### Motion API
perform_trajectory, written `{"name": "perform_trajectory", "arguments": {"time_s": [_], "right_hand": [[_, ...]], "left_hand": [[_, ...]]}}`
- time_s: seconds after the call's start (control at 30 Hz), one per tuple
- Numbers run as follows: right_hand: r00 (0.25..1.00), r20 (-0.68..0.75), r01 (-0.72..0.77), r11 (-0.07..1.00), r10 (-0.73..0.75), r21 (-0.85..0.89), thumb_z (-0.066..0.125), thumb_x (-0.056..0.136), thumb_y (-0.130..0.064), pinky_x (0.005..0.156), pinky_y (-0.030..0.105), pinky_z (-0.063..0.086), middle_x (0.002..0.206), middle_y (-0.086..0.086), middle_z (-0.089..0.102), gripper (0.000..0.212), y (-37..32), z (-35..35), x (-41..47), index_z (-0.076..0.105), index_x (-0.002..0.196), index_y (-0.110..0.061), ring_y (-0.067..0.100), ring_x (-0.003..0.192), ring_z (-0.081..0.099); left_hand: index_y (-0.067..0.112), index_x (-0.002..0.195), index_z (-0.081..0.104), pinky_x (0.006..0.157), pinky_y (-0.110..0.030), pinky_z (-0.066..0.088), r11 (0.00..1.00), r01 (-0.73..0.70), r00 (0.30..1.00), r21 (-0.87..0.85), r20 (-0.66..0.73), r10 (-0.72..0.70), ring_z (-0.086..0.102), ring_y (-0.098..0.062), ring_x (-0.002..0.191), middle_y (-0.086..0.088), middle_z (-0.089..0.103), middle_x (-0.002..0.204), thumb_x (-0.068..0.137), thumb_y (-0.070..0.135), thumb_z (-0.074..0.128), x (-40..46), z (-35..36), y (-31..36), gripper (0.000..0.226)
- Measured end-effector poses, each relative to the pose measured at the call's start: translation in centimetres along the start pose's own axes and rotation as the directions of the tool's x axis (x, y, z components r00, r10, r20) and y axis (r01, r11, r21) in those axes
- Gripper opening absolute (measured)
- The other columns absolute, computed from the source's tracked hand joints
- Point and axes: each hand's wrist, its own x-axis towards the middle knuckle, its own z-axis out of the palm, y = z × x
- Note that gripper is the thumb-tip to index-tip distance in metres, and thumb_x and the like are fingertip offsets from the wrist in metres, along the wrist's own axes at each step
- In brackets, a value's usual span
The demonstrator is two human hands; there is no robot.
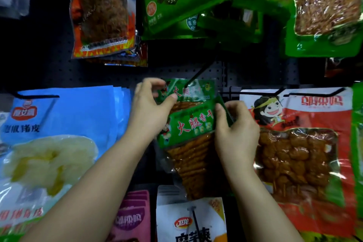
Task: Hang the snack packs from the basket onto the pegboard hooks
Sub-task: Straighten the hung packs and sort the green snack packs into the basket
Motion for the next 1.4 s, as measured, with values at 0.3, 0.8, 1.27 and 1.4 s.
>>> {"name": "perform_trajectory", "arguments": {"time_s": [0.3, 0.8, 1.27, 1.4], "right_hand": [[0.995, -0.076, -0.041, 0.954, 0.067, 0.297, 0.055, 0.095, -0.026, 0.062, 0.015, 0.042, 0.068, -0.012, 0.057, 0.014, -3.3, -2.5, 0.5, 0.053, 0.084, -0.018, -0.006, 0.066, 0.056], [0.985, -0.103, 0.161, 0.954, -0.139, 0.254, 0.062, 0.09, -0.026, 0.06, 0.041, 0.049, 0.068, 0.0, 0.063, 0.015, -8.0, -6.5, 3.7, 0.057, 0.077, -0.022, 0.018, 0.066, 0.06], [0.984, -0.053, 0.17, 0.985, -0.169, 0.031, 0.061, 0.089, -0.032, 0.063, 0.043, 0.046, 0.071, 0.006, 0.063, 0.018, -8.9, -5.6, 6.0, 0.062, 0.082, -0.016, 0.024, 0.069, 0.058], [0.983, -0.02, 0.182, 0.983, -0.182, -0.029, 0.06, 0.09, -0.032, 0.063, 0.043, 0.046, 0.072, 0.009, 0.063, 0.026, -8.9, -5.1, 6.0, 0.062, 0.083, -0.007, 0.026, 0.069, 0.058]], "left_hand": [[0.032, 0.069, 0.066, 0.06, -0.027, 0.054, 0.949, 0.04, 0.99, -0.311, 0.139, 0.004, 0.067, -0.009, 0.063, 0.003, 0.07, 0.072, 0.064, 0.041, 0.08, -1.6, -2.6, 2.9, 0.017], [0.036, 0.076, 0.059, 0.078, -0.035, 0.054, 0.871, -0.435, 0.9, -0.229, -0.068, 0.431, 0.061, -0.002, 0.082, 0.016, 0.064, 0.078, 0.079, 0.028, 0.07, -0.9, -3.9, 9.6, 0.014], [0.028, 0.07, 0.063, 0.082, -0.046, 0.056, 0.896, -0.252, 0.967, -0.366, -0.048, 0.252, 0.068, -0.022, 0.089, -0.003, 0.069, 0.085, 0.076, 0.022, 0.073, 1.0, -3.3, 10.0, 0.013], [0.027, 0.07, 0.064, 0.067, -0.03, 0.058, 0.892, -0.224, 0.973, -0.393, -0.032, 0.23, 0.07, -0.014, 0.081, -0.003, 0.07, 0.084, 0.078, 0.018, 0.075, 1.3, -3.2, 9.6, 0.016]]}}
